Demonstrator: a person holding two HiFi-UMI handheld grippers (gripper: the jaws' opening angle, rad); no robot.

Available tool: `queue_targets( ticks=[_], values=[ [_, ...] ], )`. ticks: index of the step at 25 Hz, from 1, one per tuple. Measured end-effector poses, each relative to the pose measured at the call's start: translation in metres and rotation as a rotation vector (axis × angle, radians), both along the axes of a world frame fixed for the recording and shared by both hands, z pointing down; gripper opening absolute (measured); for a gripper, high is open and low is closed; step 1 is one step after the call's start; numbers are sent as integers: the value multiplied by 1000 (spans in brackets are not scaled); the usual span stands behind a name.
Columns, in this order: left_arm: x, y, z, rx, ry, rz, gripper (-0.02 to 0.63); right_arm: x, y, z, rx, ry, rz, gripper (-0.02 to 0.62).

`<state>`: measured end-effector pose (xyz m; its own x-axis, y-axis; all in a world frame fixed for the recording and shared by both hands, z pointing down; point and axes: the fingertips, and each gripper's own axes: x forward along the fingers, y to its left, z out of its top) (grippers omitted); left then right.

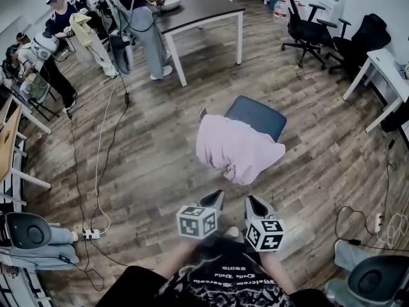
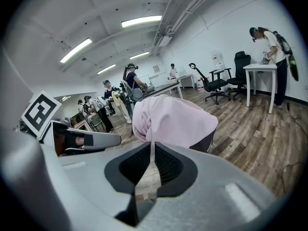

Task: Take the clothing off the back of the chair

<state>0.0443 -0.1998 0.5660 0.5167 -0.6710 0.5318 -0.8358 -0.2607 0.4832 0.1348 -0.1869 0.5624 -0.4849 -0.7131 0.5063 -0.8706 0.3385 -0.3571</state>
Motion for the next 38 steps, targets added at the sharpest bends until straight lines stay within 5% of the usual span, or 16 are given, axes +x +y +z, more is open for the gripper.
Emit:
queue_targets(
  ticks=[5, 7, 21, 29, 38],
  values=[
    [-6, -31, 4, -39, 22, 8, 19, 8, -23, -1, -63, -87, 41, 172],
    [-13, -43, 7, -60, 15, 17, 169, 6, -33, 0, -74, -97, 55, 206],
    [-53, -117, 22, -106, -48, 75, 357, -5, -89, 10, -179, -215, 207, 428],
    [-60, -149, 32, -139, -62, 153, 391, -1, -111, 23, -218, -237, 290, 451],
    [-23, -160, 51, -248, 4, 353, 390, -17, -134, 48, -348, -263, 269, 453]
  ],
)
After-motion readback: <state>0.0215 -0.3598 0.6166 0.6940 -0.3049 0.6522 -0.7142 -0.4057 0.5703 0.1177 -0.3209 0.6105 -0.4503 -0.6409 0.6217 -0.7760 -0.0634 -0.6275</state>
